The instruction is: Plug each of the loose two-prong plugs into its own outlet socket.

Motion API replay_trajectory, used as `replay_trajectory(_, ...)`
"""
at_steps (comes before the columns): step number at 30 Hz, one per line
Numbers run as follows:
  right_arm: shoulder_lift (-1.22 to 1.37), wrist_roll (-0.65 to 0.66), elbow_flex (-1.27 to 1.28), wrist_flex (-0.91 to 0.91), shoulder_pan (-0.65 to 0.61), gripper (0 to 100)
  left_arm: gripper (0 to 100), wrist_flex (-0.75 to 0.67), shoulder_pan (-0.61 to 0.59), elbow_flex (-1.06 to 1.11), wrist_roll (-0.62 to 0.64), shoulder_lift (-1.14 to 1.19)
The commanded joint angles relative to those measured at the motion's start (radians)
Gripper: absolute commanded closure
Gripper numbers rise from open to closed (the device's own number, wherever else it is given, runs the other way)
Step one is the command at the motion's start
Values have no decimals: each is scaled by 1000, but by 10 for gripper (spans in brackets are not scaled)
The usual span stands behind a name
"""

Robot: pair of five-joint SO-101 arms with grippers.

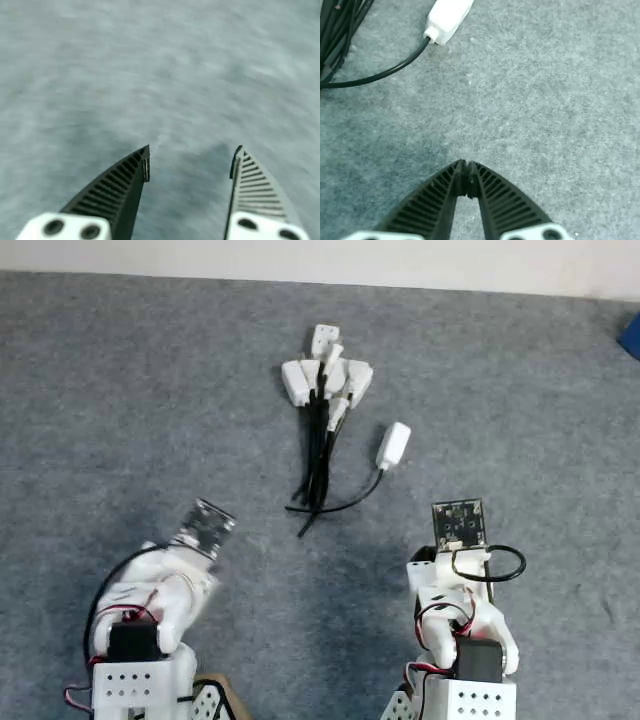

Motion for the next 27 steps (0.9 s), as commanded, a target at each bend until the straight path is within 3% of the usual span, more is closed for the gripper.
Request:
replay_trajectory(1,-10,20,74,-25,-2,978,736,-183,-139,-38,12,-4)
replay_trajectory(8,-7,20,-225,96,53,978,736,-37,-206,-444,14,5)
replay_trajectory(17,137,91,-575,147,53,933,736,84,-39,-809,192,58)
replay_trajectory(21,435,81,-720,142,51,933,734,129,28,-951,252,291)
replay_trajectory(27,938,-109,-1086,145,51,933,736,149,122,-1219,290,802)
